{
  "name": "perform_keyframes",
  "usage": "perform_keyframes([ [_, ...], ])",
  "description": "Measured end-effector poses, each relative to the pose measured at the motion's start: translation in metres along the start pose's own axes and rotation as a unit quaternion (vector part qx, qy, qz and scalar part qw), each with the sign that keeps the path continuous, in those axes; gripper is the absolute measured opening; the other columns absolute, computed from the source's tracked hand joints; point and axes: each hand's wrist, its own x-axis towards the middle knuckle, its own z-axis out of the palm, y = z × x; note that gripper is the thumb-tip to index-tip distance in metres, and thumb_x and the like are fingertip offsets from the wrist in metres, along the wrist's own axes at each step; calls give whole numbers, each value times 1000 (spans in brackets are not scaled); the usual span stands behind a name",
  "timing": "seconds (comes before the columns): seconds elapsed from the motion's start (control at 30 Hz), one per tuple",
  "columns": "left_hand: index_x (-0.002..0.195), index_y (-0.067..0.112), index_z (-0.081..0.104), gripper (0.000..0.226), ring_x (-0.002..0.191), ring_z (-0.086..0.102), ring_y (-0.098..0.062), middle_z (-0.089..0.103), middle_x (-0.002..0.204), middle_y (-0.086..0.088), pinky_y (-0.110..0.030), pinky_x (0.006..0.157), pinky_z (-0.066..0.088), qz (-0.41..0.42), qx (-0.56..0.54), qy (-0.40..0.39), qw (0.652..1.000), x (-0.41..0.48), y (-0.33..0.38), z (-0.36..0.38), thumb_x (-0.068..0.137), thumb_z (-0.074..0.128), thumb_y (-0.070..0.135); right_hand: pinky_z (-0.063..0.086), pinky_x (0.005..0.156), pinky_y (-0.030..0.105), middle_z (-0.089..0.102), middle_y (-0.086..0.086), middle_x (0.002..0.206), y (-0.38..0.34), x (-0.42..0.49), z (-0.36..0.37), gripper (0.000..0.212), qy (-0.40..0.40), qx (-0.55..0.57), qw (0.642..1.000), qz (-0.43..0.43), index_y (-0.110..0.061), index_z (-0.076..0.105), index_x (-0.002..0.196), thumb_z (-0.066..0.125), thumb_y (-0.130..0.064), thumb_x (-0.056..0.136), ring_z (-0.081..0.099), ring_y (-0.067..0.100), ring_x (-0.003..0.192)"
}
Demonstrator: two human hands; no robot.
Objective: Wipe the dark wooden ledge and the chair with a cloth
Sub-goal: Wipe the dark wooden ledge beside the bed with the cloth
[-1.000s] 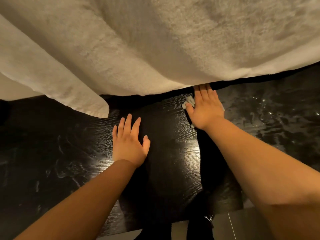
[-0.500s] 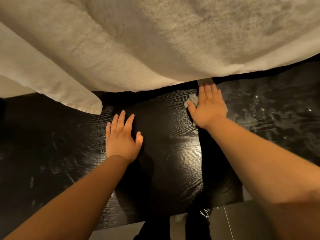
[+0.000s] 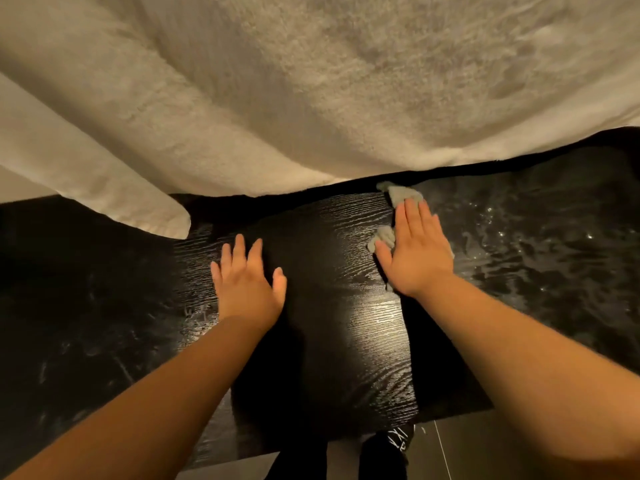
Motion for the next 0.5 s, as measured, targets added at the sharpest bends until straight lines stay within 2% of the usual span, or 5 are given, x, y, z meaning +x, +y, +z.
perform_keyframes([
  [0.13,163,25,33,67,161,10,-32,20,174,-6,-56,130,8,51,-42,-31,997,1,53,11,102,49,49,2,129,49,-3,17,172,6,22,-3,84,-1,21,1000,3,-4,2,164,12,-60,103,-7,32,159],
  [0.27,166,31,20,69,162,0,-29,7,176,-1,-57,129,1,88,-11,-50,995,8,97,24,104,36,55,7,129,51,2,17,172,11,-38,17,82,21,21,999,-39,-2,7,163,19,-57,104,-3,32,159],
  [0.37,167,32,14,72,161,-3,-32,2,176,-3,-61,128,1,71,35,-35,996,5,107,33,102,28,57,9,129,51,4,16,172,21,-56,22,83,10,19,995,-94,-3,11,163,26,-58,103,-3,32,160],
  [0.5,166,30,21,74,161,1,-34,9,176,-5,-61,128,2,61,28,-19,998,4,110,39,98,35,55,5,129,50,7,14,172,45,4,6,86,6,0,989,-146,-5,12,164,20,-63,100,-1,31,160],
])
